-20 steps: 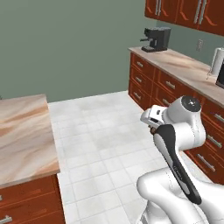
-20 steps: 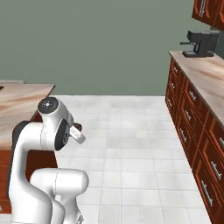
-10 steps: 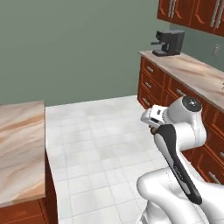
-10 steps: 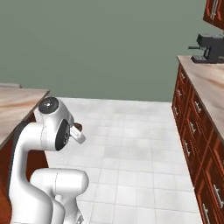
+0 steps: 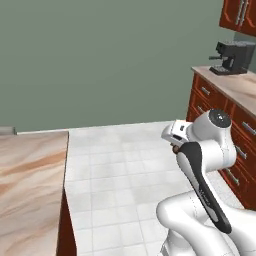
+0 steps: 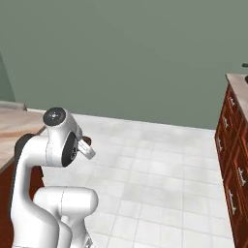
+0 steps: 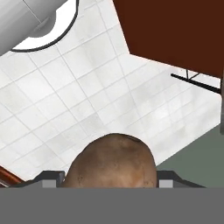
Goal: Gather the squash and potato from the fridge and place them on a tray on the dining counter. Then gather the chicken drumstick and steak from the fridge and place them on the other tray.
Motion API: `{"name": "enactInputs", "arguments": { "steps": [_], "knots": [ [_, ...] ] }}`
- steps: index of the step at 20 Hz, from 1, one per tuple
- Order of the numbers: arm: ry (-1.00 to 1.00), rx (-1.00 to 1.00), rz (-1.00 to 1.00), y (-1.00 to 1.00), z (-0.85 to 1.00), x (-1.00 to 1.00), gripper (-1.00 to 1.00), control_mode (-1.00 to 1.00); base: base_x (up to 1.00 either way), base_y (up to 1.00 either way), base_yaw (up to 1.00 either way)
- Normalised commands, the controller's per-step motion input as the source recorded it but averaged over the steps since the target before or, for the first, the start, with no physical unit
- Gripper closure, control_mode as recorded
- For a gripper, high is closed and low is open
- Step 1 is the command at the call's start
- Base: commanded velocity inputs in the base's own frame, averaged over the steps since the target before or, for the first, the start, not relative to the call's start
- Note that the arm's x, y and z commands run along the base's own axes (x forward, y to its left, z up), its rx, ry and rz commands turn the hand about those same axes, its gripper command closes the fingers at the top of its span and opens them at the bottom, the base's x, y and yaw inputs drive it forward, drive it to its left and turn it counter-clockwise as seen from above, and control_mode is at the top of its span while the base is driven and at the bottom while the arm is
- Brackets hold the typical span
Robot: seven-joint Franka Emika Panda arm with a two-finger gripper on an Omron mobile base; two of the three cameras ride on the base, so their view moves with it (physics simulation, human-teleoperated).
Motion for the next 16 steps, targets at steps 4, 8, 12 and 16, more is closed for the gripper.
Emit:
{"name": "enactInputs", "arguments": {
  "steps": [4,8,12,16],
  "knots": [
    [0.00,0.00,0.00,0.00,0.00,0.00,1.00,1.00,0.91,-0.24,0.27],
    [0.00,0.00,0.00,0.00,0.00,0.00,1.00,1.00,0.86,-0.33,0.29],
    [0.00,0.00,0.00,0.00,0.00,0.00,1.00,1.00,0.84,-0.35,0.29],
    [0.00,0.00,0.00,0.00,0.00,0.00,1.00,1.00,0.86,-0.26,0.28]
  ]
}}
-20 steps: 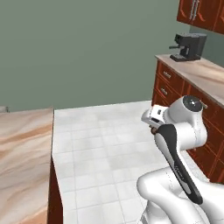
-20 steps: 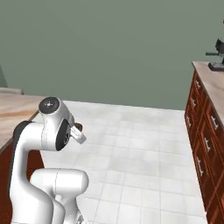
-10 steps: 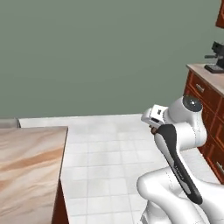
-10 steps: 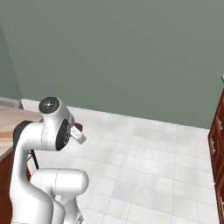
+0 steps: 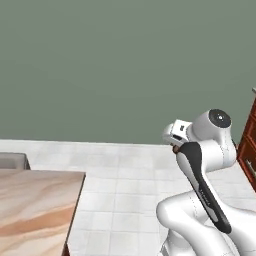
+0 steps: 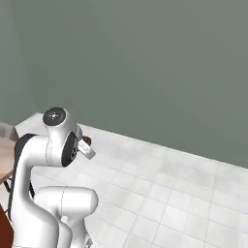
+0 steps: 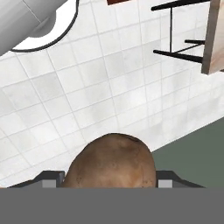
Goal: Gather the squash and potato from the fridge and place them on a tray on the dining counter. Then gather the chicken drumstick and steak from the fridge and place them on the other tray.
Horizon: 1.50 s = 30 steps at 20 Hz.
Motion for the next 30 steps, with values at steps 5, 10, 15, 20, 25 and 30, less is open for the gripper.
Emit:
{"name": "enactInputs", "arguments": {
  "steps": [5,10,15,20,25,30],
  "knots": [
    [0.00,0.00,0.00,0.00,0.00,0.00,1.00,1.00,0.84,-0.18,0.29],
    [0.00,0.00,0.00,0.00,0.00,0.00,1.00,1.00,0.79,-0.05,0.29],
    [0.00,0.00,0.00,0.00,0.00,0.00,1.00,1.00,0.74,0.00,0.30],
    [0.00,0.00,0.00,0.00,0.00,0.00,1.00,1.00,0.72,0.00,0.32],
    [0.00,0.00,0.00,0.00,0.00,0.00,1.00,1.00,0.60,0.00,0.34],
    [0.00,0.00,0.00,0.00,0.00,0.00,1.00,1.00,0.54,0.00,0.36]
  ]
}}
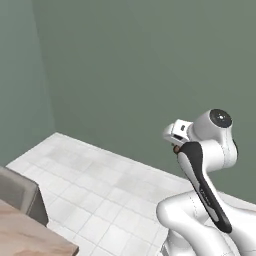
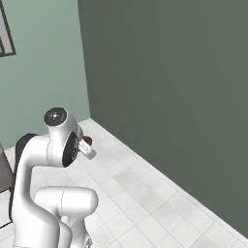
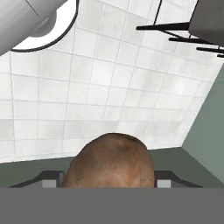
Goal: Gather the squash and potato from the fridge and place them on a tray on the dining counter. Then gather the chicken drumstick and steak from the fridge and place them on the other tray.
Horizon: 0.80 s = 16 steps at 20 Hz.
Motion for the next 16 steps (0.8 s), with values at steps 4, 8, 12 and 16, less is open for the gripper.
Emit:
{"name": "enactInputs", "arguments": {
  "steps": [4,8,12,16],
  "knots": [
    [0.00,0.00,0.00,0.00,0.00,0.00,1.00,1.00,0.62,-0.01,0.36],
    [0.00,0.00,0.00,0.00,0.00,0.00,1.00,1.00,0.73,-0.08,0.37],
    [0.00,0.00,0.00,0.00,0.00,0.00,1.00,1.00,0.72,-0.09,0.38],
    [0.00,0.00,0.00,0.00,0.00,0.00,1.00,1.00,0.71,-0.04,0.38]
  ]
}}
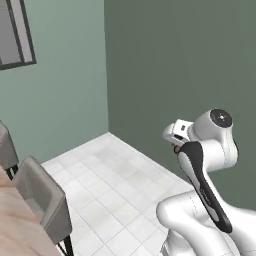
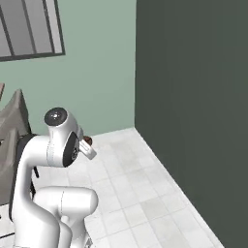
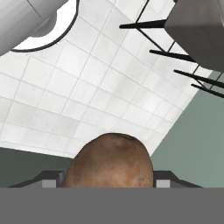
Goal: Gather the squash and potato from the fridge and place them on a tray on the dining counter. Then gather the chicken drumstick and steak from the fridge and place them on the other tray.
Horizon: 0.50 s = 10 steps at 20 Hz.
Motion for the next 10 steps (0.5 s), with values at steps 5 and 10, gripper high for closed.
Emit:
{"name": "enactInputs", "arguments": {
  "steps": [5,10],
  "knots": [
    [0.00,0.00,0.00,0.00,0.00,0.00,1.00,1.00,0.69,-0.08,0.38],
    [0.00,0.00,0.00,0.00,0.00,0.00,1.00,1.00,0.60,-0.13,0.40]
  ]
}}
